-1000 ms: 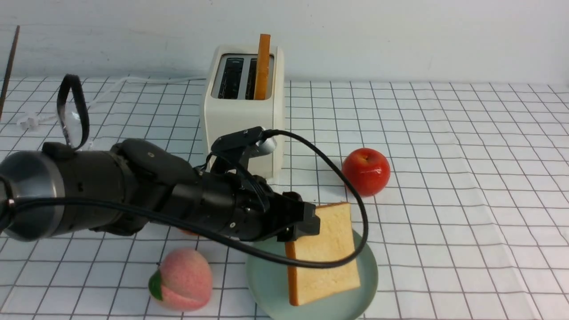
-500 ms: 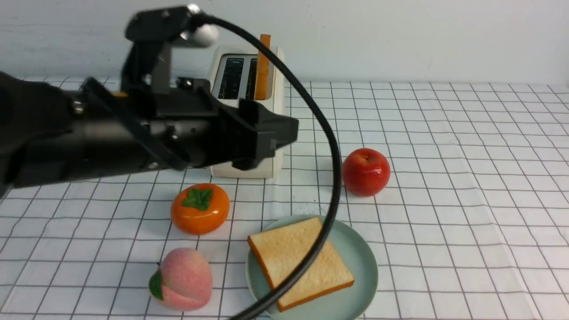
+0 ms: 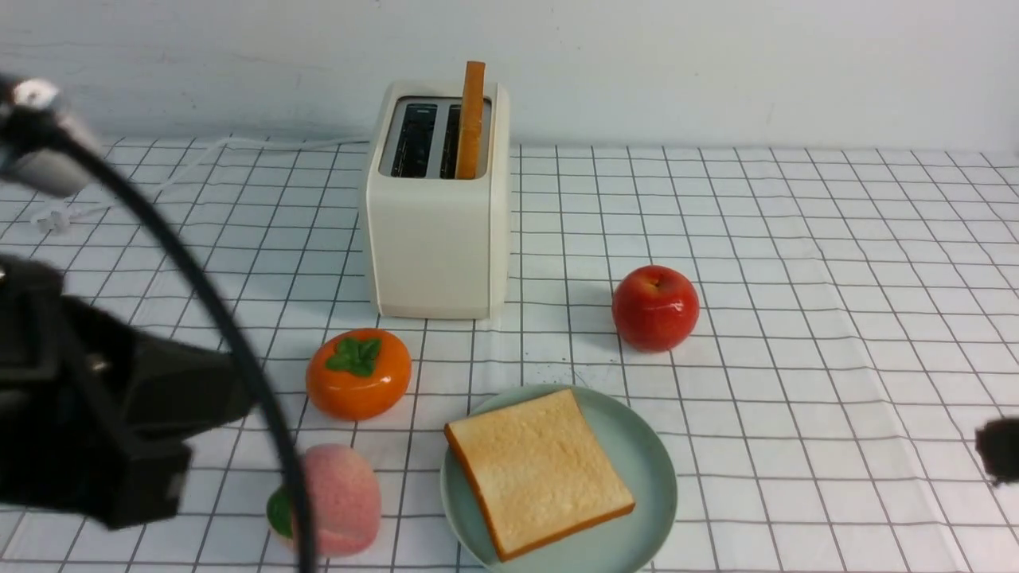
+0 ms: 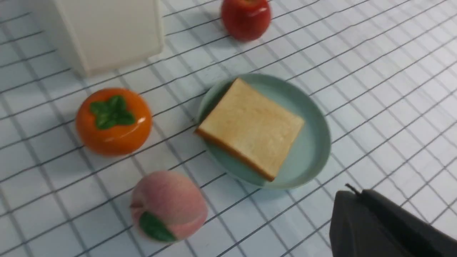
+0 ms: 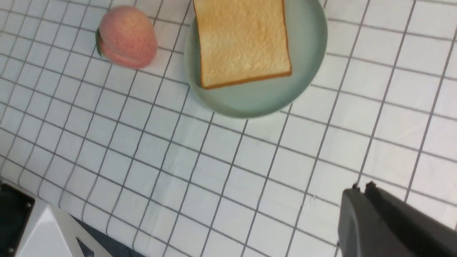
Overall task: Take toasted bread from bread machine on white checkered table place on plate.
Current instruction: 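Grasp the toast slice in the toaster and pull it up out of the slot with the right gripper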
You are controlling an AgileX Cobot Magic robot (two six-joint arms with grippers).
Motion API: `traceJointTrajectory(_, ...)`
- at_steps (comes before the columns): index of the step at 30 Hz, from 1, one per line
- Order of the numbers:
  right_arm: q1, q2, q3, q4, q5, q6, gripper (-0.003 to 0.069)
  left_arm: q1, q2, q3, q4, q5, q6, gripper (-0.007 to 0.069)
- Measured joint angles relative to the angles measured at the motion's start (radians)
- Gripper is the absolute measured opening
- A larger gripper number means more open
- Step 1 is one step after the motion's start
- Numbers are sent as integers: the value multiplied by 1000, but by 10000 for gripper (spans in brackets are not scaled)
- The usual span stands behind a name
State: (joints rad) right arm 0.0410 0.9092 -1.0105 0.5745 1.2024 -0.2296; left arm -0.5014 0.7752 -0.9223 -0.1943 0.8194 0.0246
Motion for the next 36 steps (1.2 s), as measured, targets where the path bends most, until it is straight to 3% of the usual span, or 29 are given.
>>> traceJointTrajectory(4, 37, 133, -122, 70, -43, -33, 18, 0, -152, 66, 97, 8, -113, -13)
traceJointTrajectory(9, 237, 320, -301, 70, -177, -45, 20, 0, -286, 145, 107, 10, -148, -13)
traceJointTrajectory(12, 414, 517, -484, -19, -338, -46, 24, 0, -339, 179, 107, 12, -170, -13)
traceJointTrajectory(16, 515, 701, -633, -144, -503, -41, 59, 0, -345, 188, 107, 14, -170, -13)
traceJointTrajectory(21, 542, 901, -802, -246, -624, 64, 188, 0, -345, 193, 107, 16, -170, -13)
traceJointTrajectory(24, 536, 1067, -945, -312, -672, 183, 347, 0, -345, 193, 104, 14, -170, -13)
traceJointTrajectory(28, 527, 1218, -1091, -391, -714, 243, 473, 0, -345, 193, 90, 8, -170, -13)
traceJointTrajectory(34, 510, 1349, -1211, -493, -718, 312, 490, 0, -345, 193, 78, 8, -170, -13)
traceJointTrajectory(36, 503, 1385, -1228, -524, -719, 338, 451, 0, -345, 193, 77, 8, -170, -13)
